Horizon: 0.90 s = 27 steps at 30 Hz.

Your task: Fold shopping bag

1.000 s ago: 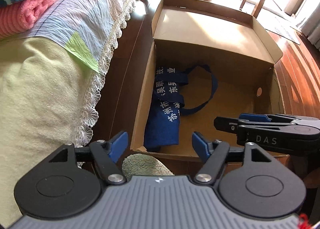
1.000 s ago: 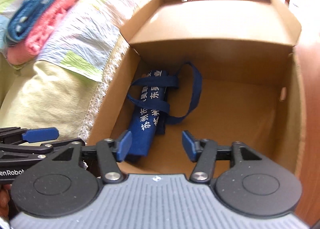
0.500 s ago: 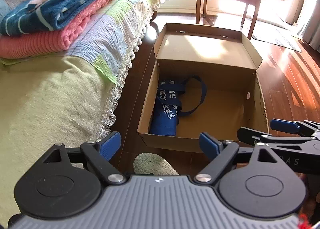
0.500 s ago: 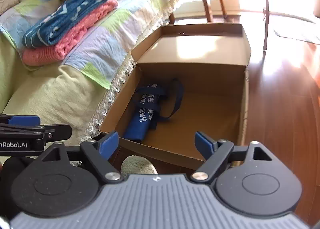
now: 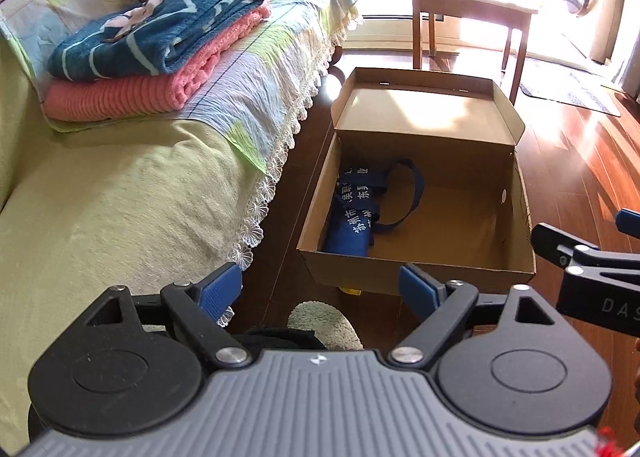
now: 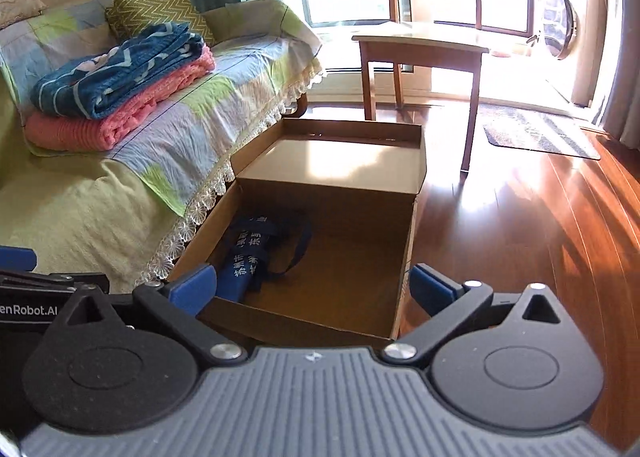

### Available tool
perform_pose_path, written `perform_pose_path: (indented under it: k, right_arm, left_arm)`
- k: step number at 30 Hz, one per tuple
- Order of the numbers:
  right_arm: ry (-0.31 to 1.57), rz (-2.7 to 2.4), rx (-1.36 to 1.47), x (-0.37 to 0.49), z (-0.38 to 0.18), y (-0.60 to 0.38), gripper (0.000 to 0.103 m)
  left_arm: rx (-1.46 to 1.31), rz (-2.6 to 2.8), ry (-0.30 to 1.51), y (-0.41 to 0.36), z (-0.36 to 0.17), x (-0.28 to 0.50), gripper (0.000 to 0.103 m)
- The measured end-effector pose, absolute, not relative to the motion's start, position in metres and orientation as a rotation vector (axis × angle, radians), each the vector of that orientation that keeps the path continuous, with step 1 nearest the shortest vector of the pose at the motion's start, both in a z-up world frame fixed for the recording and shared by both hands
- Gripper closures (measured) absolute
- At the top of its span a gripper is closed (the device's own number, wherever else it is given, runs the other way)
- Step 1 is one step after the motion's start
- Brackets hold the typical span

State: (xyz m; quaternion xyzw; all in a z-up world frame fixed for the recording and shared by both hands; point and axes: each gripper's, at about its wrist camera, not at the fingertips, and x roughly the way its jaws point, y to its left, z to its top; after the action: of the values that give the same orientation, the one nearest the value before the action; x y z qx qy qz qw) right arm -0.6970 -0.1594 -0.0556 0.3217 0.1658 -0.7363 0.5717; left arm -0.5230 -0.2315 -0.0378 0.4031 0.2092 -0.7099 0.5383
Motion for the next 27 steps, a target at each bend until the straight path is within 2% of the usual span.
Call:
perform_pose_path:
  k: [11,27]
  right_arm:
    - [0.349,-1.722,0.785,-0.704,-0.041,-0.134,0.001]
    - [0.476,-1.736,0.868,-0.703,-0.087,-0.154,0.001]
  left_arm:
    - [0.911,-1.679,0.504,-0.213,-0.030,-0.521,0.016]
    - [1.030,-1.682,0.546,-0.222,-0.070,-0.539,0.016]
